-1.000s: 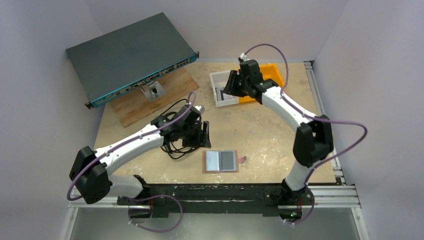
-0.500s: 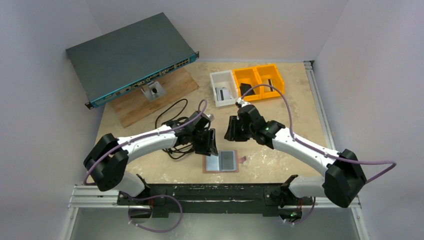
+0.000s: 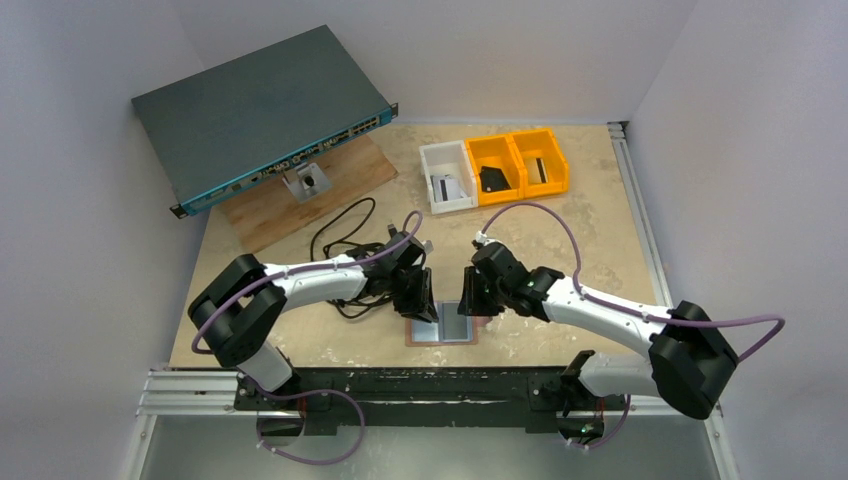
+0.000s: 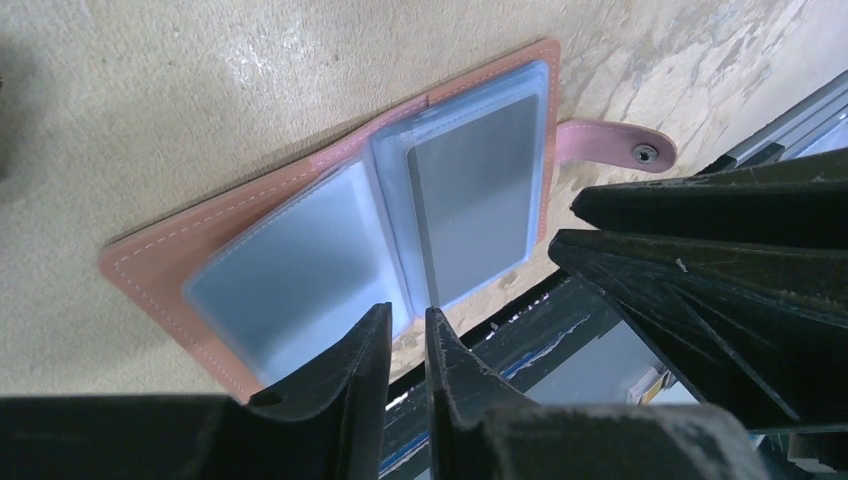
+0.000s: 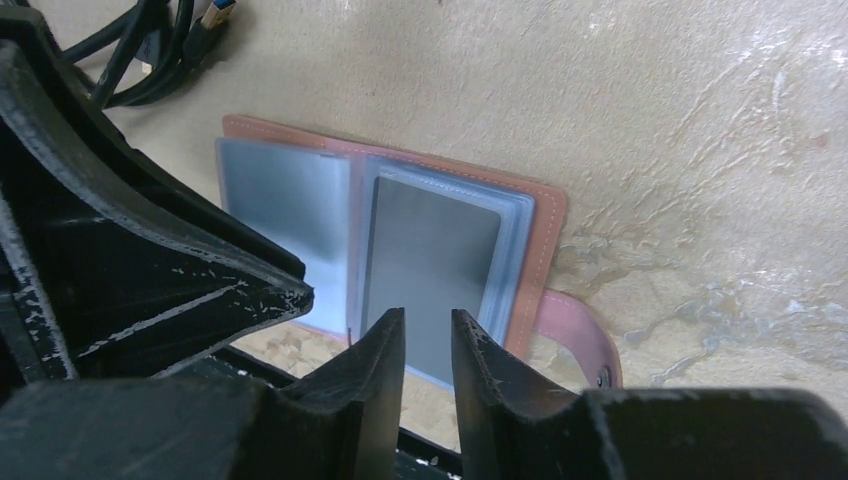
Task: Take the credit cards out of the card holder
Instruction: Remove the credit card from the card holder.
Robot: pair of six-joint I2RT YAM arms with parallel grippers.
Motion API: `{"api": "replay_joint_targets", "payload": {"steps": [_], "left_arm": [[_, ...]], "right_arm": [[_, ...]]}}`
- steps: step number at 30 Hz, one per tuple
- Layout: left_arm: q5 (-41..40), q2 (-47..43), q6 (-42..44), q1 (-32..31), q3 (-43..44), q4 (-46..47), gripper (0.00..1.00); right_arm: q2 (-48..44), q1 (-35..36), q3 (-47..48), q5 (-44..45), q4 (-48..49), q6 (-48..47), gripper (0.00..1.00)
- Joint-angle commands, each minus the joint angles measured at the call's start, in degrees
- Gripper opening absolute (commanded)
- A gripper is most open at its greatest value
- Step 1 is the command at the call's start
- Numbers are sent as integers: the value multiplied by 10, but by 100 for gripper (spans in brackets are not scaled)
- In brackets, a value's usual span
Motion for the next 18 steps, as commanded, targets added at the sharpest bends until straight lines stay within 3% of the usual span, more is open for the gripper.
{"api": "replay_joint_targets", "payload": {"steps": [1, 7, 18], "left_arm": [[23, 17, -10, -1, -7, 50, 14], [-23, 31, 0, -2, 1, -8, 0], [-61, 57, 12, -8, 12, -43, 0]], "right_arm": [[11, 14, -3, 25, 32, 15, 22], [38, 26, -6, 38, 39, 20, 15], [109, 75, 13, 52, 57, 33, 11]]}}
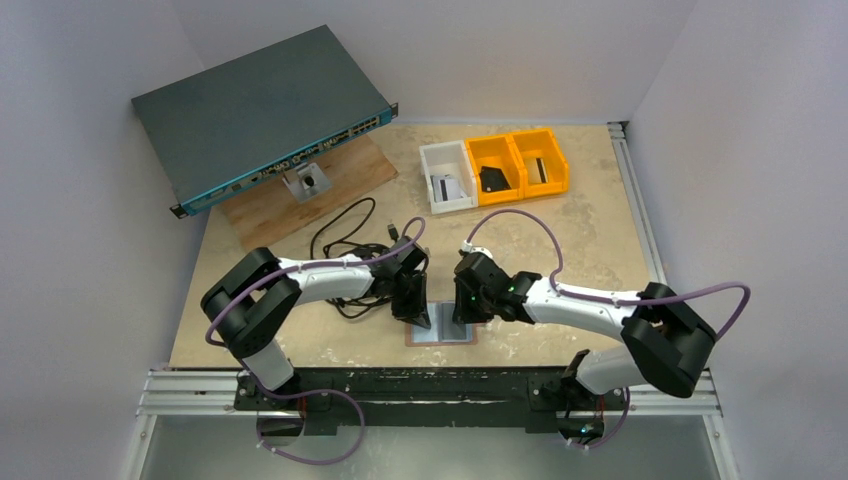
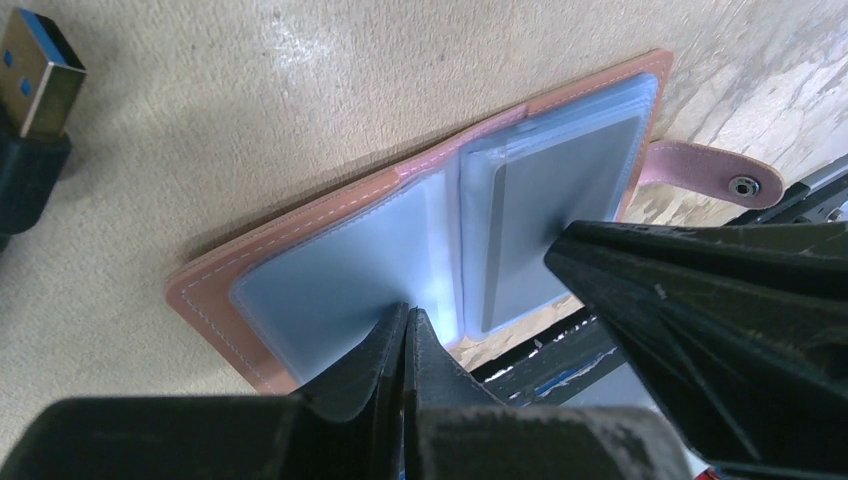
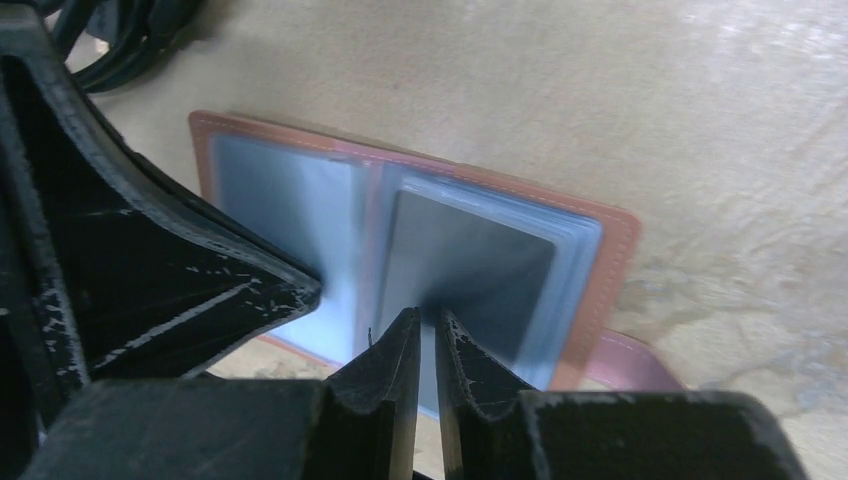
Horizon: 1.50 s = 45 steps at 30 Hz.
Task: Take the credit cards out of the card holder
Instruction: Remove the credit card from the card holder.
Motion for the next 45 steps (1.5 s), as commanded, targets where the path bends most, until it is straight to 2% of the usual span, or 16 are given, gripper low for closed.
{"api": "replay_joint_targets", "payload": {"steps": [1, 8, 15, 21, 25, 29, 31, 45], "left_arm": [[-37, 17, 11, -6, 9, -19, 0], [-26, 7, 20, -8, 12, -11, 0], [-27, -25, 47, -28, 45, -24, 10], [-27, -20, 49, -41, 76, -28, 11], [-19, -2, 45, -44, 89, -21, 9], [-32, 13, 42, -45, 95, -28, 0], [-34, 21, 42, -45, 92, -23, 0], [-60, 77, 37, -46, 92, -42, 0]], "right_arm": [[38, 23, 16, 16, 9, 13, 11], [59, 27, 8, -3, 33, 26, 10], [-41, 23, 32, 31, -33, 40, 22], [-97, -1, 13, 54, -71, 42, 25], [-114, -21, -21, 37, -59, 44, 25], [-123, -37, -47, 12, -38, 44, 25], [-123, -54, -53, 4, -26, 43, 25], [-116, -46, -72, -20, 2, 47, 29]]}}
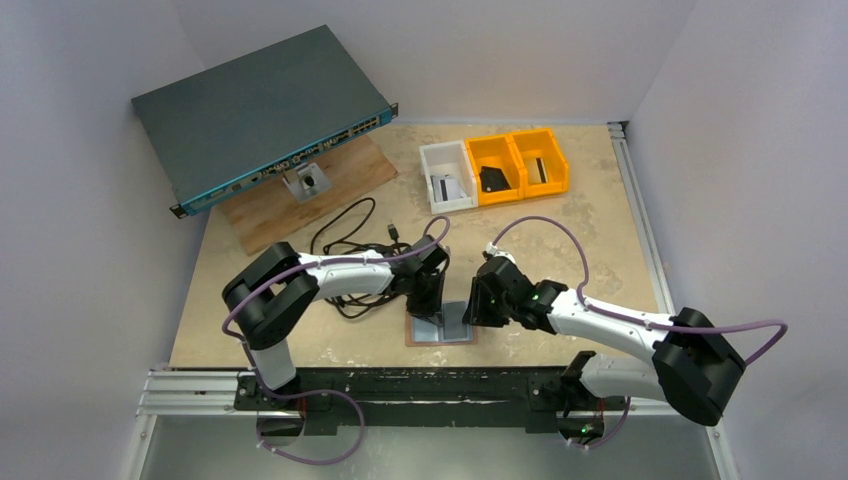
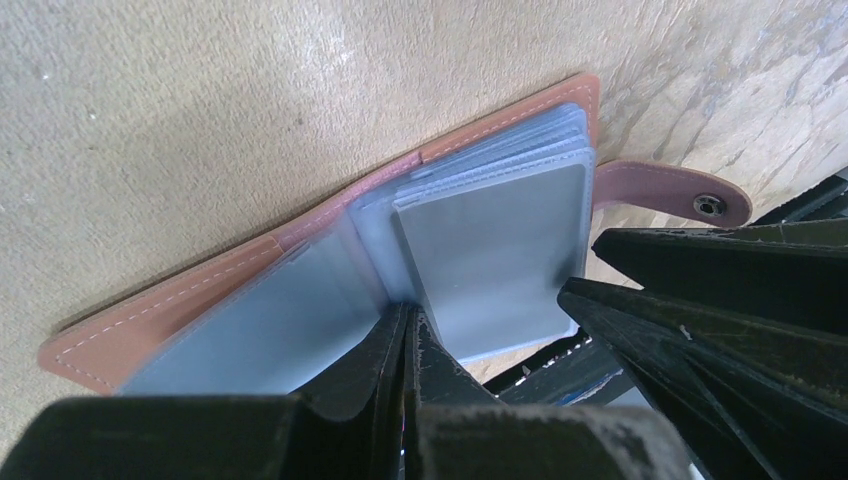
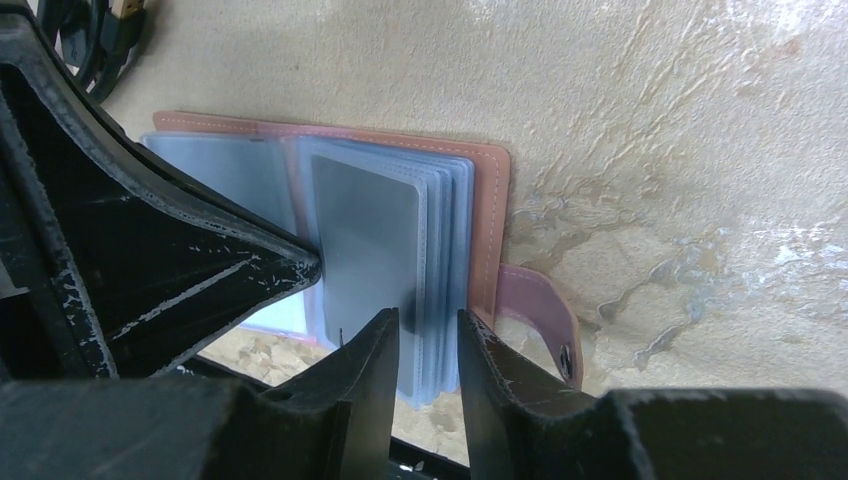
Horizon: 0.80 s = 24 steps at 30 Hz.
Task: Take the credit cards out of the card holder
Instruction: Remove the credit card from the card holder.
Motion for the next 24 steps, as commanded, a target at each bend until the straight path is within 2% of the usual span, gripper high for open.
{"api": "replay_joint_targets", "payload": {"steps": [1, 14, 24], "left_arm": [[-29, 25, 3, -4, 13, -19, 0], [-38, 33, 1, -4, 16, -34, 0], [-36, 30, 0, -4, 13, -33, 0]], "right_arm": [[-6, -3, -5, -11, 22, 7, 31], [-40, -4, 11, -23, 13, 14, 38], [-17, -12, -16, -71, 73, 29, 35]]}}
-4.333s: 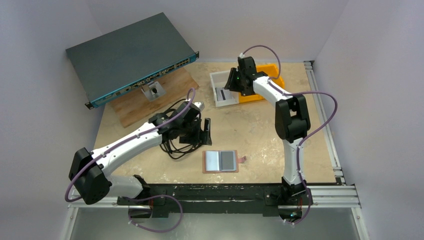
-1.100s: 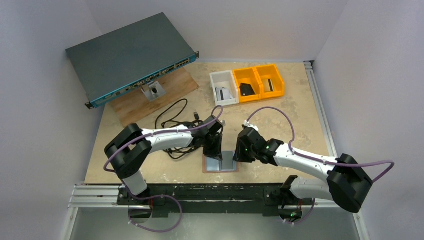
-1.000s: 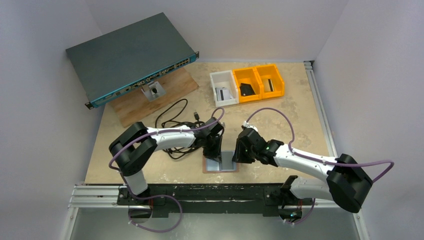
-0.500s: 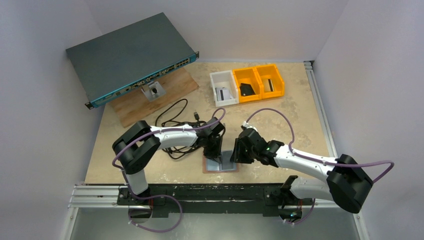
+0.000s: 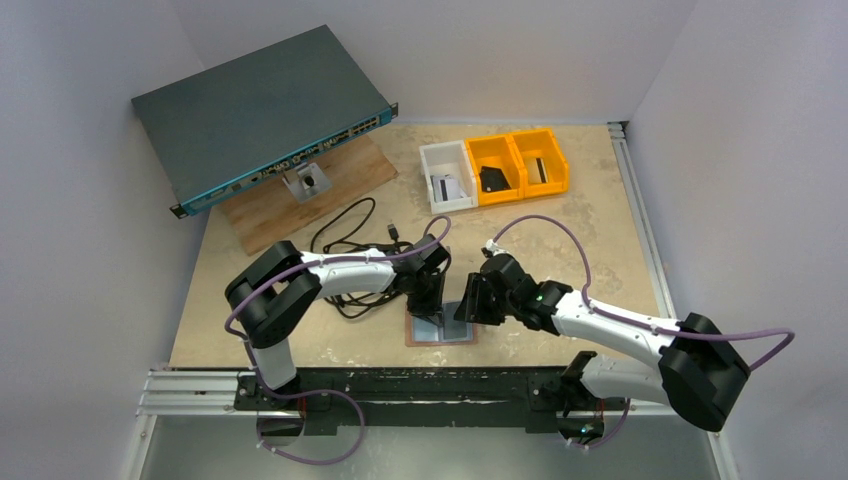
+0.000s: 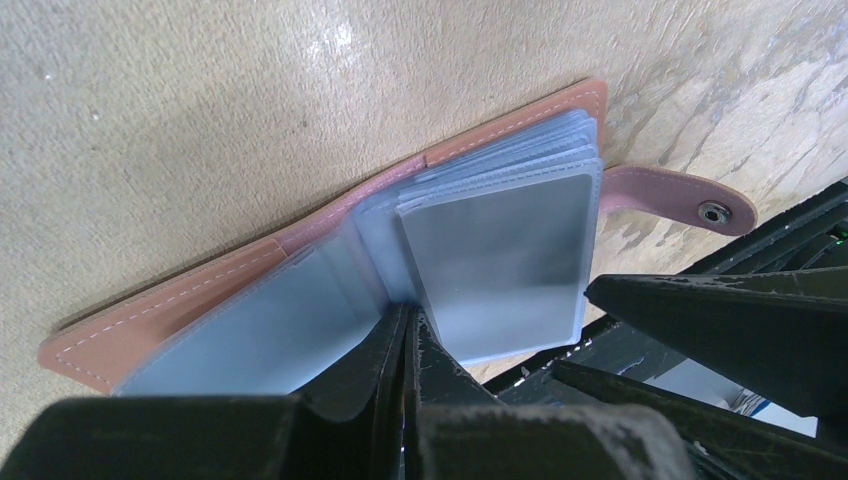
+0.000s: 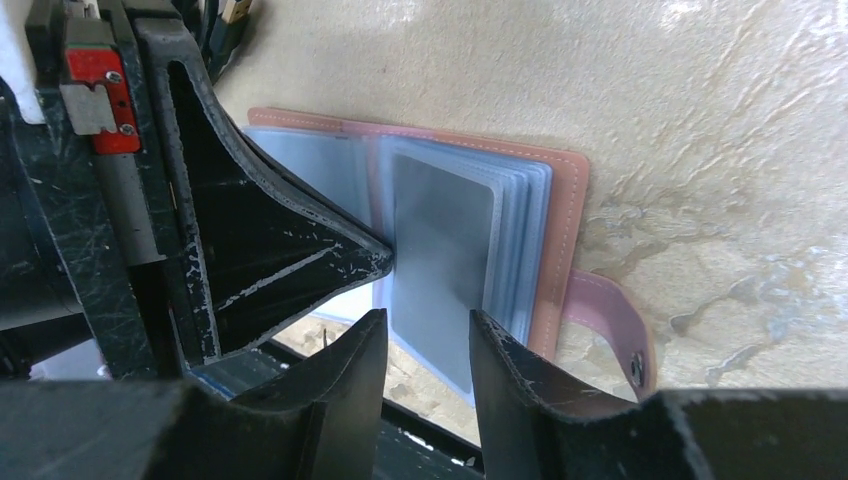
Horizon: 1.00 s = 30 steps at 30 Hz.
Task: Take the credit cards out of the card holder
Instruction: Remove the credit card from the card holder.
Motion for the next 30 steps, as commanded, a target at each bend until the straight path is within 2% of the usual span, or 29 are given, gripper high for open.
{"api": "replay_joint_targets", "payload": {"steps": [1, 14, 30], "left_arm": [[-33, 18, 4, -4, -2, -14, 0], [-32, 16, 3, -4, -3, -16, 0], [-32, 15, 4, -4, -2, -17, 0]], "right_arm": [[4, -5, -12, -26, 42, 14, 35], [-14, -21, -10, -5, 3, 3, 36], [10, -21, -21, -40, 47, 1, 35]]}}
